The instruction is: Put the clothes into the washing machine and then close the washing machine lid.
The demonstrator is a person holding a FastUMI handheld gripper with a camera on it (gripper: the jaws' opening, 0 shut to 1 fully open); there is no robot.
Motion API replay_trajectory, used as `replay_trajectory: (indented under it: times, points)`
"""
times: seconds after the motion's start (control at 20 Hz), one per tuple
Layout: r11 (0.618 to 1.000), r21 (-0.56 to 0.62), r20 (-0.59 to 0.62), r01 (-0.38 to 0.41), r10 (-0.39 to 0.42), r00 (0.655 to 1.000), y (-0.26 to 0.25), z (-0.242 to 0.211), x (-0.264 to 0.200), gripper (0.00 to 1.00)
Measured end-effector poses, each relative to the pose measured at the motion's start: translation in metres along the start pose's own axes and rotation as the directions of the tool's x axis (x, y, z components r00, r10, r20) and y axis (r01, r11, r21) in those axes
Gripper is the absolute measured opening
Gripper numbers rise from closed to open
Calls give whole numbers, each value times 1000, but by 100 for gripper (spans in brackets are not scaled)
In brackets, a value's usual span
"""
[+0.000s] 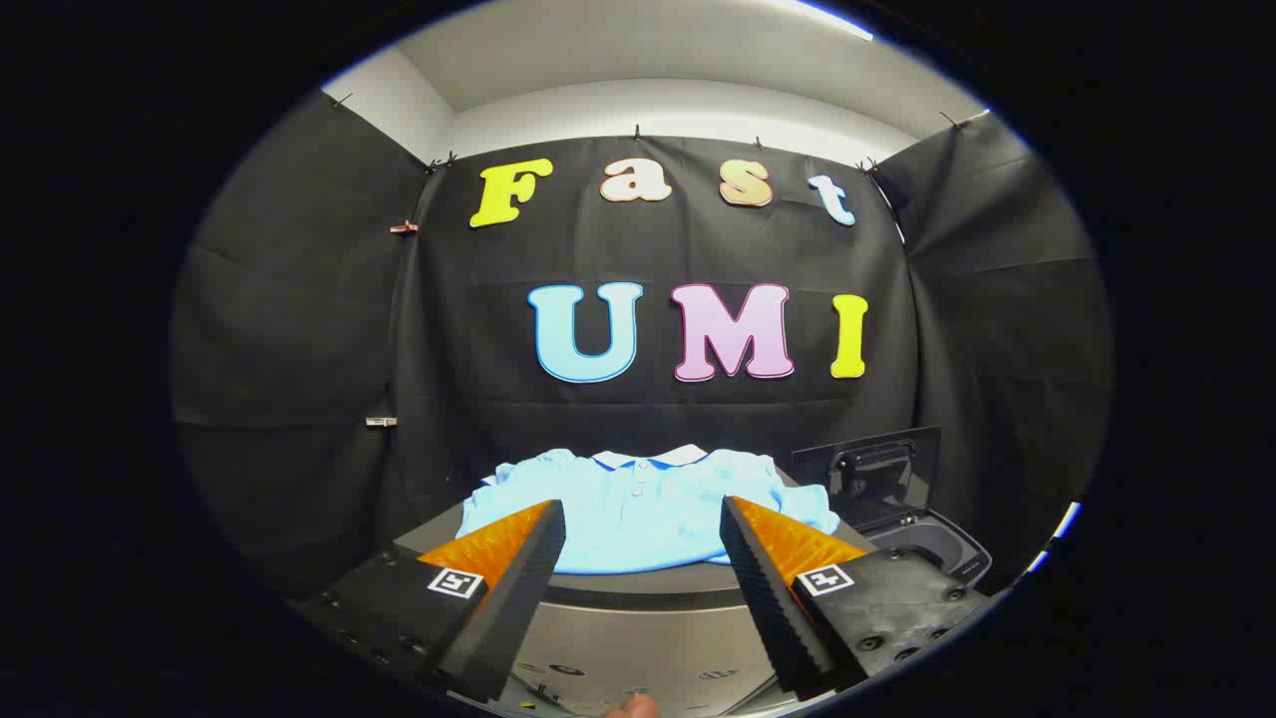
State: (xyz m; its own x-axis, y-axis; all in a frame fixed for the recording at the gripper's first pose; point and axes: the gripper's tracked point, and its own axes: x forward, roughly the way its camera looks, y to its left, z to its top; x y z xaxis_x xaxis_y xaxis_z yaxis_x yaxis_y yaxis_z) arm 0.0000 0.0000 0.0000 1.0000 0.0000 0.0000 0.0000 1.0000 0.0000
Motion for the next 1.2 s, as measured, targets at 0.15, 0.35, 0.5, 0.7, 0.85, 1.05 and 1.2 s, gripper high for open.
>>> replay_trajectory:
  times: [0.15,0.35,0.5,0.7,0.85,1.05,1.2]
  points:
    - [1000,-4,-5,-2,2,1000,1,-2,-1,98]
    - [1000,-6,-7,-4,4,1000,1,-3,-2,98]
    - [1000,-5,-10,-9,9,1000,3,-4,-2,98]
    - [1000,-2,-7,-8,8,1000,3,-4,-3,98]
    - [1000,1,-8,-9,9,1000,3,-5,-1,98]
    - [1000,13,-19,-10,11,1000,4,-3,4,98]
    - [999,36,-29,-3,5,1000,4,5,17,98]
